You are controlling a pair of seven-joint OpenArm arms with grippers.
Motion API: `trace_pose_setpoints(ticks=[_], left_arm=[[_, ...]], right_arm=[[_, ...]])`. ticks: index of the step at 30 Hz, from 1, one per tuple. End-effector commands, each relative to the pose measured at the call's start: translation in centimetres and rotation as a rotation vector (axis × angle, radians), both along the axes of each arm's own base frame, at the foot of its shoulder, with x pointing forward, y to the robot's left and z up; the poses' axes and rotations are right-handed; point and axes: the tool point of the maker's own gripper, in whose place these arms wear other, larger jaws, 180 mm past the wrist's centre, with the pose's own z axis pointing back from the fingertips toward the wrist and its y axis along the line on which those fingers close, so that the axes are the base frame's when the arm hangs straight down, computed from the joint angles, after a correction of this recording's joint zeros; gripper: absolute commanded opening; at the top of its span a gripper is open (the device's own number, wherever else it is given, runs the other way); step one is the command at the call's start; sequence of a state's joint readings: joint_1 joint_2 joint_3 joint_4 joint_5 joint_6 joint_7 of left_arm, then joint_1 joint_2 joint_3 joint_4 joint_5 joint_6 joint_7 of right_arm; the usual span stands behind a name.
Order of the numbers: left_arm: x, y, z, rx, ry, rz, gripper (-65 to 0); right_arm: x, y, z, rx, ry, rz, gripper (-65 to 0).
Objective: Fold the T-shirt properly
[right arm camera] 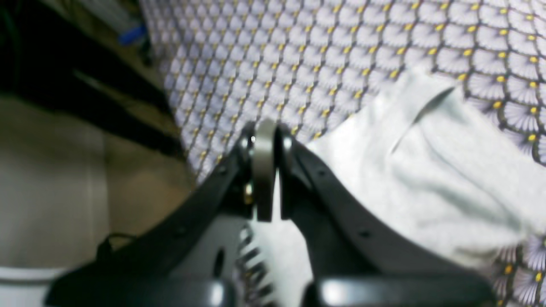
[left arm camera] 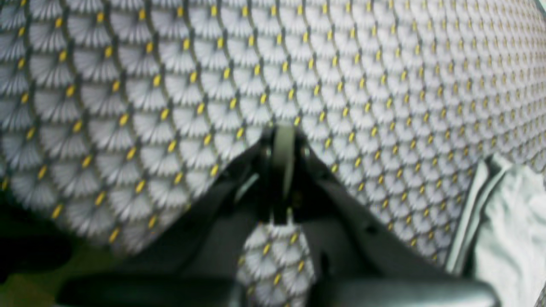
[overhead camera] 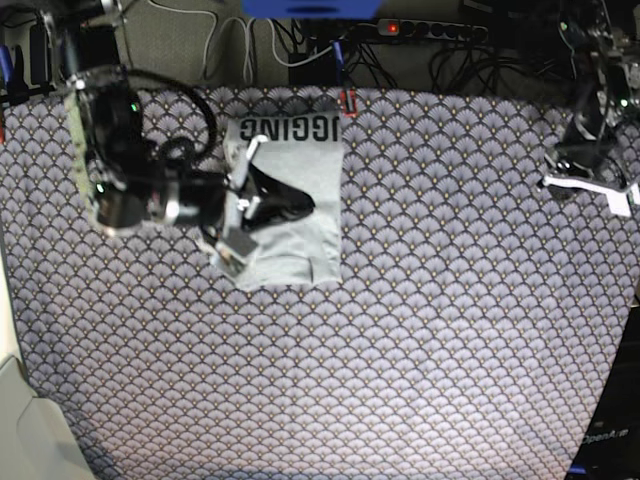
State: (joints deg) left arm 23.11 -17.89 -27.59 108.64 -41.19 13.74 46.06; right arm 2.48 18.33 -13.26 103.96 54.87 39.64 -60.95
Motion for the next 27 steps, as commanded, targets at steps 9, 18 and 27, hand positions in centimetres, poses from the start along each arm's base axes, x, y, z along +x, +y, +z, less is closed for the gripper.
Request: trace_pose_setpoints(ticks=[9, 18, 27], left_arm=[[-4.6, 0.1, -0.8, 0.045, 0.083, -0.023, -64.7], [-11.5, 0.1, -3.9, 0.052, 0.272, -0.025, -64.7], [-15.7, 0.5, -5.2, 0.126, 0.397, -0.080, -64.7]], right_arm=[[-5.6, -6.3, -1.9, -0.066, 0.086, -0.142, -65.0], [-9.7, -11.6, -4.3, -0.158, 0.214, -0.278, -65.0], [-13.7, -15.4, -5.8, -0.222, 0.325, -0.396, -65.0]])
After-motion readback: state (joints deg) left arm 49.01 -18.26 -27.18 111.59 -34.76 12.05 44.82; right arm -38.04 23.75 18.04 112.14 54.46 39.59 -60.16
